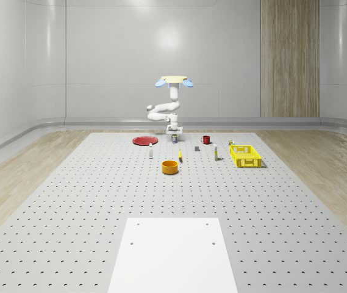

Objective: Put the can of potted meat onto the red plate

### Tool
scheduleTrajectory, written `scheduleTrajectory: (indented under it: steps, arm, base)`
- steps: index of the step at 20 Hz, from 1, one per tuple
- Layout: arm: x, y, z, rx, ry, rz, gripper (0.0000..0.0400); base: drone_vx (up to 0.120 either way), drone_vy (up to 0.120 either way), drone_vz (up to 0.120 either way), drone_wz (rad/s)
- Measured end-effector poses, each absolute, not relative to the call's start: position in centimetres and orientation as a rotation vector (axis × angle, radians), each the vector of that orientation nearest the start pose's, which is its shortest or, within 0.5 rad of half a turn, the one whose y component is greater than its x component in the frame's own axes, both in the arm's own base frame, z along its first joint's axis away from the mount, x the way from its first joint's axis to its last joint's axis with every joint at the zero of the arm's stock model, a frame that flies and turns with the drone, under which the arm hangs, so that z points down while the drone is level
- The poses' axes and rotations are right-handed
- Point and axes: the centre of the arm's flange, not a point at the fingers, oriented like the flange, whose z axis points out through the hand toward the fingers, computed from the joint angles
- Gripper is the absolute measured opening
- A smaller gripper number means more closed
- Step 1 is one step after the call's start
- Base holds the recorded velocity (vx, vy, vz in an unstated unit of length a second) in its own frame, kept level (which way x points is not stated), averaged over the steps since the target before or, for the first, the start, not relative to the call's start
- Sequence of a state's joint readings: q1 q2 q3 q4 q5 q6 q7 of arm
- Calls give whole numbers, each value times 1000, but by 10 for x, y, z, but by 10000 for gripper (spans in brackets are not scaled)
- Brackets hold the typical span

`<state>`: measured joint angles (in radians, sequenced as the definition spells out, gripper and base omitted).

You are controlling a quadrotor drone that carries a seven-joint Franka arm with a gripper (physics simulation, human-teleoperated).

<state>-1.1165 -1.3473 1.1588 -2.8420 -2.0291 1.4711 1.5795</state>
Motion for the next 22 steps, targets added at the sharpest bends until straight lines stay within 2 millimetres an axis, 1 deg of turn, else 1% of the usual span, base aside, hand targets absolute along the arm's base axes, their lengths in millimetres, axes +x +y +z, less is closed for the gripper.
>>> scheduleTrajectory:
  steps: [5, 6, 12, 21, 22]
  arm:
    - [307, 0, 527, -4, 1, 773, 289]
    - [307, 0, 523, -4, 2, 778, 289]
    - [307, 0, 506, -4, 2, 796, 288]
    - [307, 0, 500, -4, 2, 801, 288]
    - [307, 0, 500, -4, 2, 802, 288]
  base:
    - [0, 0, 0, 0]
    - [0, -80, 0, 0]
    - [0, -120, 0, 0]
    - [0, -120, 0, 0]
    - [0, -120, 80, 0]
